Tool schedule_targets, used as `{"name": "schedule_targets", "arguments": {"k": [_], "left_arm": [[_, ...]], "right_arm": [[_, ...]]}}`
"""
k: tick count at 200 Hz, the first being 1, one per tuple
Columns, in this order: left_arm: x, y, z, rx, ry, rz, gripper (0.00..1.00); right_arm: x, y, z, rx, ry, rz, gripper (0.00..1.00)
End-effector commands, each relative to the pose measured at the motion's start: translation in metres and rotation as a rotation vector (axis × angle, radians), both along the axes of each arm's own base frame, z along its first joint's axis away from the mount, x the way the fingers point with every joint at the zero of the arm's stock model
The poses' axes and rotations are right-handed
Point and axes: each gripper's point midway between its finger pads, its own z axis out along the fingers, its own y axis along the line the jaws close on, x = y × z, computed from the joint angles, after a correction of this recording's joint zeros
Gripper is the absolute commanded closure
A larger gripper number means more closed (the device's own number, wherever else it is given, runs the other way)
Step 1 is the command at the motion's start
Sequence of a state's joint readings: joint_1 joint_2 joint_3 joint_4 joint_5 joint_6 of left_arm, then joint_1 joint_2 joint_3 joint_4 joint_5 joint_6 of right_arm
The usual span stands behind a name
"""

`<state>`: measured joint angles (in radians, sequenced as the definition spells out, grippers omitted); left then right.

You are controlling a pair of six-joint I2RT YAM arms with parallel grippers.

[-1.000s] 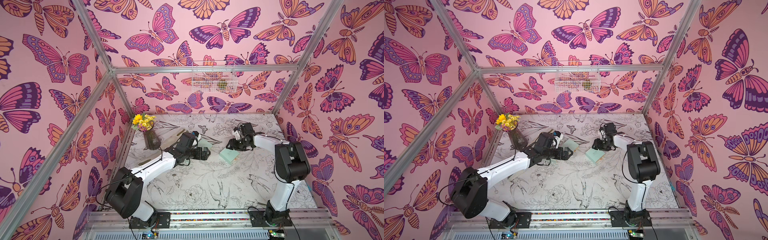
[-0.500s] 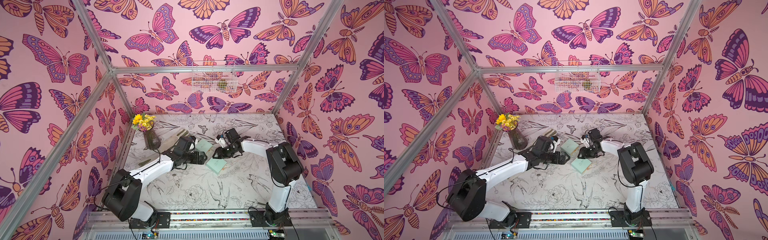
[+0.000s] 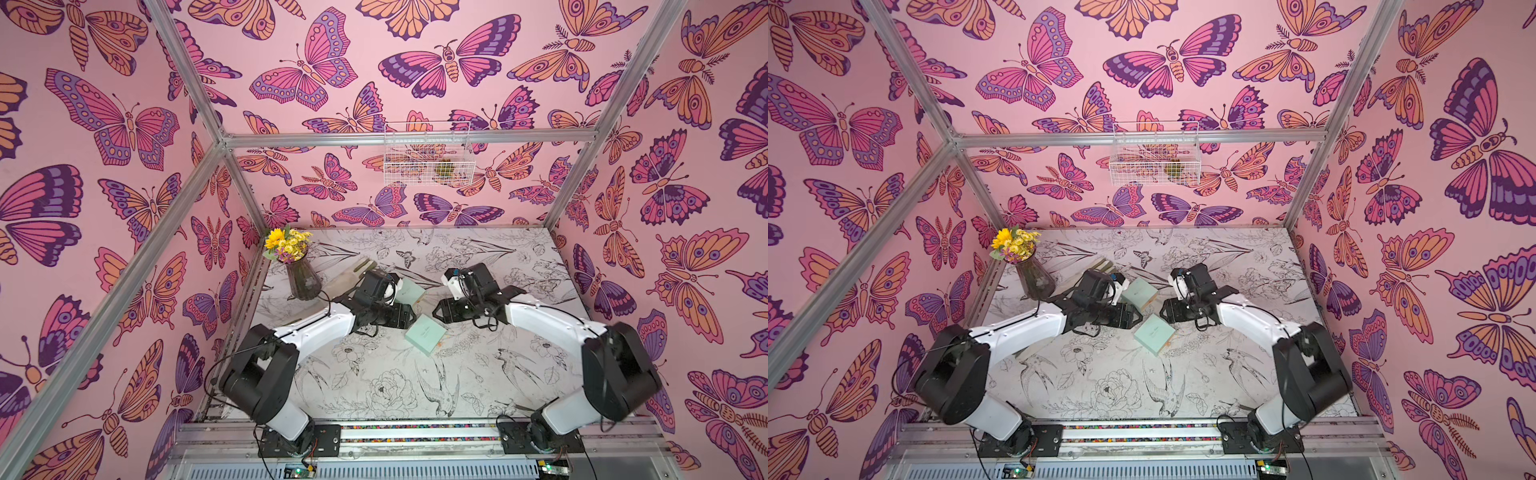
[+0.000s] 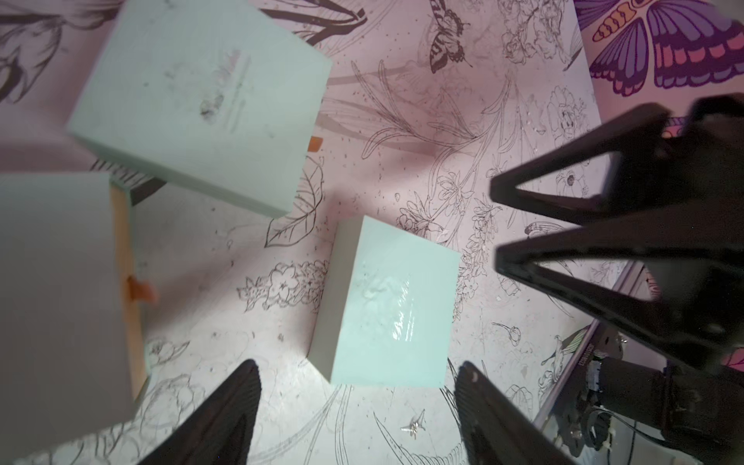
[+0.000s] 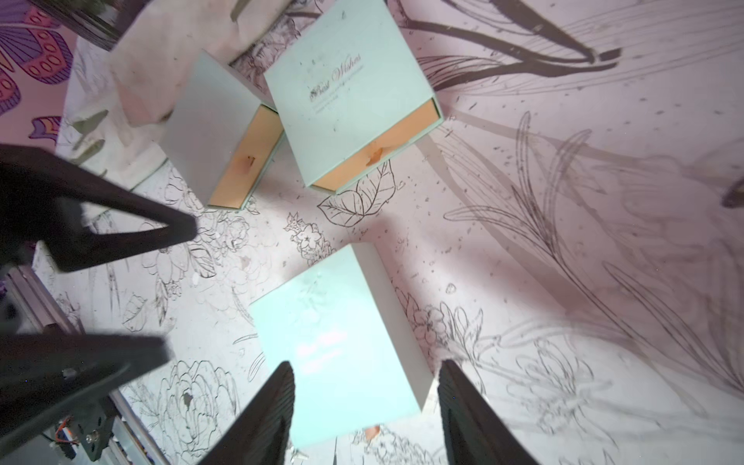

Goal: Place the earrings into the drawer-style jewelry box
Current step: Move the jewelry box to the center of the board, then open the drawer in the jewelry box.

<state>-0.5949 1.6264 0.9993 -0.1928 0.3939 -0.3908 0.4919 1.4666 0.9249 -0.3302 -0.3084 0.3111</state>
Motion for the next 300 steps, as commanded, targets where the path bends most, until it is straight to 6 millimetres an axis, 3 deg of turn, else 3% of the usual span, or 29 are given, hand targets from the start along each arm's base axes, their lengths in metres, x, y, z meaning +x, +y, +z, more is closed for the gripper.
{"name": "schedule_targets", "arguments": {"k": [1, 32, 58, 94, 160, 242, 300], "left_arm": [[-0.005, -0.016, -0.009, 0.008, 0.03, -0.104, 0.3], [-0.003, -0.018, -0.032, 0.053, 0.069, -0.117, 0.34], [-0.006, -0.024, -0.043, 0.044, 0.107, -0.15, 0.35], [-0.006, -0.031, -0.052, 0.047, 0.125, -0.17, 0.4], [-0.01, -0.025, -0.074, 0.088, 0.162, -0.16, 0.49], [-0.012, -0.025, -0.078, 0.087, 0.178, -0.165, 0.51], [-0.015, -0.027, -0.083, 0.087, 0.193, -0.172, 0.51]], "right_arm": [[-0.031, -0.025, -0.021, -0.051, 0.08, -0.045, 0.45], [-0.066, -0.026, -0.032, -0.011, 0.168, 0.018, 0.48], [-0.075, -0.031, -0.045, -0.03, 0.208, 0.021, 0.5], [-0.072, -0.023, -0.055, -0.005, 0.233, 0.035, 0.52], [-0.061, -0.008, -0.07, 0.019, 0.258, 0.083, 0.57], [-0.049, 0.01, -0.082, 0.062, 0.293, 0.122, 0.62], [-0.047, 0.017, -0.083, 0.097, 0.303, 0.133, 0.75]]}}
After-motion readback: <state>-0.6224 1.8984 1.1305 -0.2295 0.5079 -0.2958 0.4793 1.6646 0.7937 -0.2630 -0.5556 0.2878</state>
